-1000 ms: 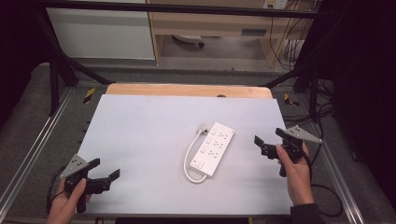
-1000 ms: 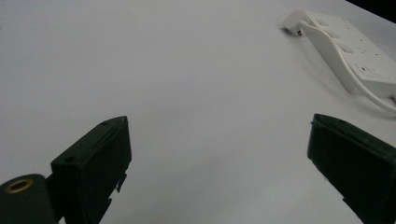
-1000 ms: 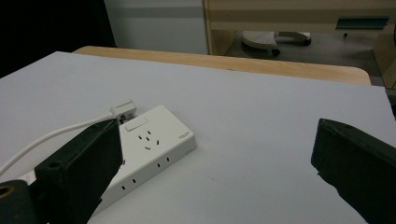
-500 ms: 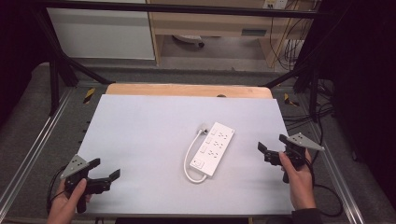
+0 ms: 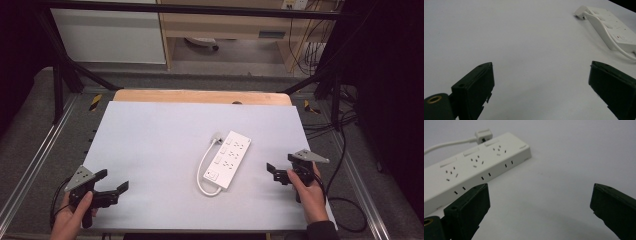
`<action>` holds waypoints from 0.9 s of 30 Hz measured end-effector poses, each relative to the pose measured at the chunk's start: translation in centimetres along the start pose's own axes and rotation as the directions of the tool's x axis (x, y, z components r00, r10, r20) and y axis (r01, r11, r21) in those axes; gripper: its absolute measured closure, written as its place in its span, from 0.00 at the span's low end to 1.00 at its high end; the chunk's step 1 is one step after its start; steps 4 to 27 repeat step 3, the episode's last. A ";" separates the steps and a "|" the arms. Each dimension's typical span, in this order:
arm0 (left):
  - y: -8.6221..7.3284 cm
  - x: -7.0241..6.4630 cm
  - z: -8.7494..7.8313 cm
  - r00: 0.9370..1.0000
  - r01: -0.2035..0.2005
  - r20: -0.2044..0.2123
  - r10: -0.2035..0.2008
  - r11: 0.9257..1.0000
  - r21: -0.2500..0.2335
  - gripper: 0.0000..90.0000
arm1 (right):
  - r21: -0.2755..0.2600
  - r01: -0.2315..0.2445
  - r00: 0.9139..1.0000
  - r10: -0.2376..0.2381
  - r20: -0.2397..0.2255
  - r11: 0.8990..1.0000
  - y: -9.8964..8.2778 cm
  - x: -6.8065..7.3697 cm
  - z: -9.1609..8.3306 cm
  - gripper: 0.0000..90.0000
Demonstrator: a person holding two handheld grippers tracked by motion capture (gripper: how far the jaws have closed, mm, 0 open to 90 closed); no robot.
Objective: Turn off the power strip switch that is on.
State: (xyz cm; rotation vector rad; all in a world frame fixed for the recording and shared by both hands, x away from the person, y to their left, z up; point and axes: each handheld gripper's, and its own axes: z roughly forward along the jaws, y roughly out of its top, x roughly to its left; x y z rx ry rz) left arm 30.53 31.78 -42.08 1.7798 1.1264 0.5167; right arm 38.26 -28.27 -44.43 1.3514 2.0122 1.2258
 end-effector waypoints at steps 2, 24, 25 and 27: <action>0.0 0.0 0.0 1.000 -0.003 0.000 0.003 1.000 0.002 0.07 | 0.074 0.021 1.000 -0.021 -0.001 0.997 -0.3 0.4 1.1 0.04; 0.0 0.0 0.0 1.000 -0.005 0.001 0.005 1.000 0.001 0.07 | 0.111 0.034 0.999 -0.035 0.007 0.993 -0.4 0.6 1.6 0.04; 0.0 0.0 0.0 1.000 -0.005 0.001 0.005 1.000 0.001 0.07 | 0.111 0.034 0.999 -0.035 0.007 0.993 -0.4 0.6 1.6 0.04; 0.0 0.0 0.0 1.000 -0.005 0.001 0.005 1.000 0.001 0.07 | 0.111 0.034 0.999 -0.035 0.007 0.993 -0.4 0.6 1.6 0.04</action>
